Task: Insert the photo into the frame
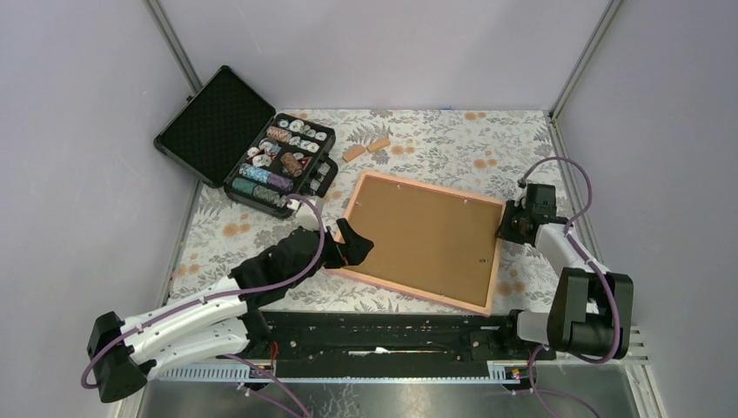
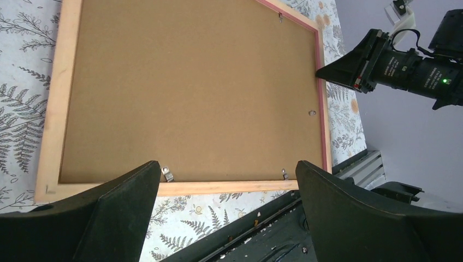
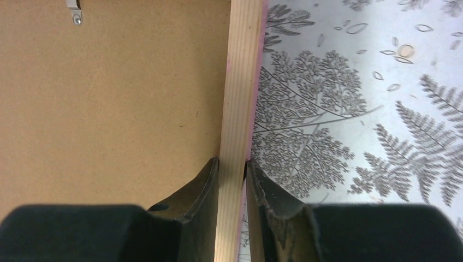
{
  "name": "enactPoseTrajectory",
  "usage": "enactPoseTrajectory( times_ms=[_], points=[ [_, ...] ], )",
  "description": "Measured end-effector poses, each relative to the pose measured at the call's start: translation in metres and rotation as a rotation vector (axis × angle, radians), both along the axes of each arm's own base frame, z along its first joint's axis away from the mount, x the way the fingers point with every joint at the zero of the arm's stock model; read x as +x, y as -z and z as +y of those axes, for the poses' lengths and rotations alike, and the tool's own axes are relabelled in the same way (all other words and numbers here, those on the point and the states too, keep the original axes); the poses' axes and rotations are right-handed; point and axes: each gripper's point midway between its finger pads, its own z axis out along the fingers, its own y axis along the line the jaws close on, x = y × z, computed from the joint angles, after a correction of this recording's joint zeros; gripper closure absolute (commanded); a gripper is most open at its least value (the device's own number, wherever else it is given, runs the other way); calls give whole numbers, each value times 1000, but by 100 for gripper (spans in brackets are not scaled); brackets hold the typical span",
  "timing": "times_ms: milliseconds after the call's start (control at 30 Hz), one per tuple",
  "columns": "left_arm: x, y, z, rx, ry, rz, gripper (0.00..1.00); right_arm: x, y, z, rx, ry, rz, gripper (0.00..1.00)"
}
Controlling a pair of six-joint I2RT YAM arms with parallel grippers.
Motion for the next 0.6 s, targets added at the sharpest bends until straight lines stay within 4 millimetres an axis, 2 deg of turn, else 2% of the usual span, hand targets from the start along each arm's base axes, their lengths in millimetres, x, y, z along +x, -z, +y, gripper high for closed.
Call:
enactPoseTrajectory(
  times_ms=[133, 167, 267, 300, 467, 600],
  points=[
    [0, 4, -4, 5, 10, 9, 1, 5, 6, 8, 39, -39, 18, 100],
    [1, 5, -5, 8, 11, 11, 1, 8, 6, 9, 45, -43, 20, 96],
    [2, 11, -7, 26, 16, 20, 1, 19, 4, 10, 55, -48, 4, 64],
    [2, 14, -7, 34, 17, 23, 1, 22, 3, 10, 58, -47, -8, 57],
    [4, 26, -9, 79, 25, 31, 1, 34, -7, 16, 101, -29, -67, 40],
    [6, 35, -11, 96, 29, 35, 1, 40, -16, 19, 143, 8, -81, 33]
  ],
)
